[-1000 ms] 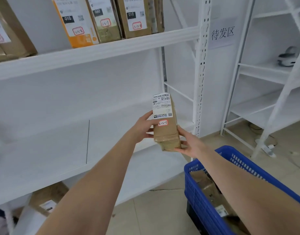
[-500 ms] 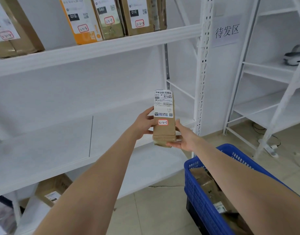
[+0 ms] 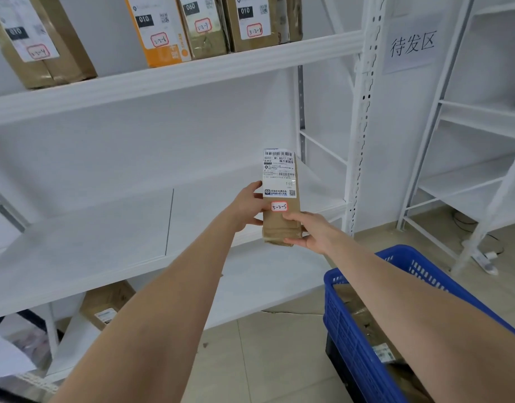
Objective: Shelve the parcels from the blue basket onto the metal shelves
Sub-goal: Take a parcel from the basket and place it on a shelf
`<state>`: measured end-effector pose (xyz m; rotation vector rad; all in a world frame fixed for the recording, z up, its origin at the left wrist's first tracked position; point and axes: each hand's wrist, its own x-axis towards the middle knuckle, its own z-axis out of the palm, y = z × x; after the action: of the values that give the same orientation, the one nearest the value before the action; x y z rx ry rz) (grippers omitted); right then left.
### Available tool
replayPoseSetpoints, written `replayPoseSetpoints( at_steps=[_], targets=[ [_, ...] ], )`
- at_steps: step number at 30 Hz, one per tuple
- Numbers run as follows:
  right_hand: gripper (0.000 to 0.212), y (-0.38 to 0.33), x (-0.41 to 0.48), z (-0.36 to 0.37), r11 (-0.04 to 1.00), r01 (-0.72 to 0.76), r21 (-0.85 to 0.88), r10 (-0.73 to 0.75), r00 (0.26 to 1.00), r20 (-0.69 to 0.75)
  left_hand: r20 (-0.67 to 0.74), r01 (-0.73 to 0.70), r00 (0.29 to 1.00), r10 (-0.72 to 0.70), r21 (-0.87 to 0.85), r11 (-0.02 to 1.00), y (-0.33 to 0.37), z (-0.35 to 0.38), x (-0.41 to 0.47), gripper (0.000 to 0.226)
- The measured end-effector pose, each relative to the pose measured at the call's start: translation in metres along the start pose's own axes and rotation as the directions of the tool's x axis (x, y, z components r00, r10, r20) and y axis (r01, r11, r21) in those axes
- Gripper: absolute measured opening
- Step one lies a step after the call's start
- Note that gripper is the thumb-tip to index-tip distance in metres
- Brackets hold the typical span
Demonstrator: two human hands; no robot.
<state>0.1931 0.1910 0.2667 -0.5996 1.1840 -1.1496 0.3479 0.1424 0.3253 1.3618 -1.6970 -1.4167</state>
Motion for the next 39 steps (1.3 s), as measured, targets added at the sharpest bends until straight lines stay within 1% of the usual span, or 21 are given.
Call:
replayPoseSetpoints(
  at_steps=[4,6,8,11,15,17,21,26,31,35,39],
  targets=[
    [0.040,0.004,-0.001,0.006,1.000,0.010,-0.007,-0.010,0.999,0.052,-0.057,0.018,0.998,-0.016,0.031,0.999,-0.002,-0.007,-0.001,0.074],
    [0.040,0.006,-0.001,0.010,1.000,0.020,0.002,-0.020,0.996,0.082,-0.106,0.005,0.994,-0.003,0.016,1.000,-0.001,-0.012,0.000,0.072],
    [0.044,0.009,0.001,0.014,0.999,0.033,-0.012,-0.032,0.995,0.099,-0.140,-0.015,0.990,0.018,0.021,1.000,0.002,-0.018,-0.002,0.069],
    [0.052,0.009,0.005,0.025,0.998,0.066,-0.025,-0.062,0.989,0.133,-0.184,-0.039,0.981,0.053,0.075,0.996,0.010,-0.028,-0.008,0.065],
    [0.058,0.000,0.006,0.049,0.993,0.115,-0.008,-0.112,0.979,0.169,-0.246,-0.070,0.963,0.111,0.172,0.983,0.027,-0.050,-0.017,0.077],
    [0.059,-0.009,0.004,0.064,0.991,0.136,-0.003,-0.133,0.973,0.189,-0.260,-0.098,0.952,0.160,0.236,0.967,0.040,-0.065,-0.025,0.077],
    [0.061,-0.030,-0.004,0.097,0.983,0.184,0.008,-0.181,0.954,0.238,-0.318,-0.174,0.909,0.270,0.297,0.939,0.067,-0.098,-0.039,0.075],
    [0.061,-0.057,-0.020,0.150,0.958,0.285,0.011,-0.277,0.921,0.275,-0.359,-0.258,0.847,0.392,0.368,0.893,0.107,-0.146,-0.072,0.081],
    [0.057,-0.075,-0.040,0.216,0.925,0.378,0.039,-0.373,0.881,0.291,-0.390,-0.334,0.762,0.517,0.447,0.830,0.134,-0.206,-0.109,0.083],
    [0.055,-0.076,-0.056,0.270,0.903,0.426,0.063,-0.425,0.859,0.287,-0.396,-0.334,0.720,0.570,0.522,0.785,0.138,-0.254,-0.136,0.084],
    [0.055,-0.073,-0.072,0.314,0.877,0.478,0.054,-0.473,0.836,0.276,-0.396,-0.361,0.705,0.588,0.513,0.778,0.138,-0.295,-0.159,0.086]
  ],
)
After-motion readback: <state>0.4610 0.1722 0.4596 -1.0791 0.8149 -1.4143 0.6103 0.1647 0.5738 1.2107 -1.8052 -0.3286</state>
